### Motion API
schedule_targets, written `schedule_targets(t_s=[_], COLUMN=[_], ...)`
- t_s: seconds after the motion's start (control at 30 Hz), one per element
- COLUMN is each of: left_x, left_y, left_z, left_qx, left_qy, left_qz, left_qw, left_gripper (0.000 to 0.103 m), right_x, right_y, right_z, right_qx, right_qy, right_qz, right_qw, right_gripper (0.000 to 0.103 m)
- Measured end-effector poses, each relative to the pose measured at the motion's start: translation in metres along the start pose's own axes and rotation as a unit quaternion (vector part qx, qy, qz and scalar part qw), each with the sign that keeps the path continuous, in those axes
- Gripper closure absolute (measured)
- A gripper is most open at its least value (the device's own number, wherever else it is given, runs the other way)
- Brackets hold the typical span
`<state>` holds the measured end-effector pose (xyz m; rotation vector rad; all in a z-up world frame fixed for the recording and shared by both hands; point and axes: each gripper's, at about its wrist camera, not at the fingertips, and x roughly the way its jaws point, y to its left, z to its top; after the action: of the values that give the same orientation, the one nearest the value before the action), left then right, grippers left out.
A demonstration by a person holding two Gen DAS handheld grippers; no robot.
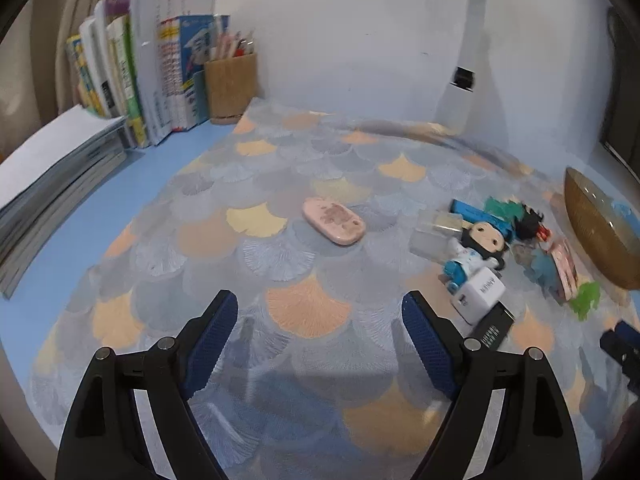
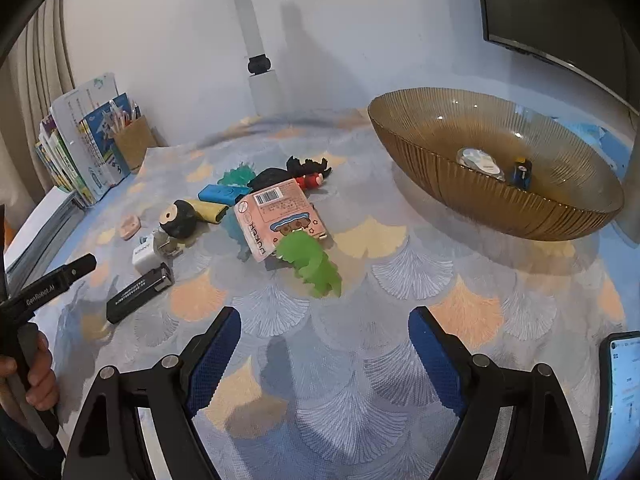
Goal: Organize rigid objects
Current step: 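Grasp the black USB drive with left gripper while right grasps the green gummy toy, then carry the USB drive and green gummy toy over the glass bowl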
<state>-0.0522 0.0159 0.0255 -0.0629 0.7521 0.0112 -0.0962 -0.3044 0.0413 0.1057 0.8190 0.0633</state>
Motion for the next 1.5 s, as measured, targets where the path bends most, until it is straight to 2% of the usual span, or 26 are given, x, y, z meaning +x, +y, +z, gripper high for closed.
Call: schedule_targets(t_s=[0.3,0.5,0.57,0.77,0.83,0.87,0.97,1.03,1.07,1.1,1.13,1.2,1.27,1.37,1.5], left_x=[-0.004,-0.001,-0.004,0.005,0.010,0.011,0.015,0.018,0.018,0.018,0.017,0.014,0.010,0.003,-0.006], left_y=[-0.009,-0.022,-0.031,-0.063,-0.067,-0.069,-0.074,-0.077,-0.079,-0.081,-0.083,-0.087,-0.088,-0.089,-0.098], left_z=[-0.002,-0.002,-0.002,-0.006,-0.007,-0.007,-0.008,-0.010,-0.011,-0.011,-0.011,-0.013,-0.016,-0.020,-0.028], left_qx=[0.034,0.066,0.081,0.126,0.130,0.130,0.133,0.136,0.140,0.143,0.144,0.145,0.141,0.124,0.109], left_qy=[-0.006,0.026,0.033,0.066,0.075,0.079,0.090,0.095,0.093,0.092,0.091,0.089,0.089,0.099,0.112], left_qz=[-0.028,-0.073,-0.103,-0.108,-0.111,-0.113,-0.119,-0.118,-0.118,-0.119,-0.127,-0.133,-0.138,-0.161,-0.182], left_qw=[0.9990,0.9948,0.9908,0.9840,0.9825,0.9819,0.9798,0.9790,0.9787,0.9783,0.9772,0.9764,0.9762,0.9741,0.9709], left_gripper=[0.020,0.020,0.020,0.022,0.023,0.026,0.035,0.043,0.048,0.061,0.066,0.079,0.081,0.081,0.081], right_x=[0.008,0.013,0.016,0.017,0.026,0.031,0.041,0.047,0.049,0.052,0.053,0.050,0.037,0.015,-0.009], right_y=[-0.004,-0.009,-0.010,0.010,0.013,0.015,0.017,0.017,0.017,0.017,0.017,0.016,0.014,0.015,0.011], right_z=[0.001,0.002,0.005,0.035,0.041,0.043,0.045,0.045,0.045,0.044,0.043,0.041,0.037,0.026,0.007], right_qx=[0.010,0.019,0.022,-0.037,-0.049,-0.058,-0.060,-0.058,-0.060,-0.063,-0.066,-0.069,-0.060,-0.074,-0.077], right_qy=[0.020,0.037,0.049,0.053,0.066,0.071,0.078,0.083,0.084,0.087,0.088,0.085,0.081,0.075,0.087], right_qz=[-0.006,0.004,0.015,0.006,0.014,0.015,0.012,0.019,0.016,0.015,0.011,0.014,0.034,0.042,0.059], right_qw=[1.000,0.999,0.998,0.998,0.997,0.996,0.995,0.995,0.994,0.994,0.994,0.994,0.994,0.994,0.992], right_gripper=[0.018,0.018,0.018,0.020,0.031,0.042,0.047,0.054,0.063,0.072,0.074,0.086,0.086,0.086,0.086])
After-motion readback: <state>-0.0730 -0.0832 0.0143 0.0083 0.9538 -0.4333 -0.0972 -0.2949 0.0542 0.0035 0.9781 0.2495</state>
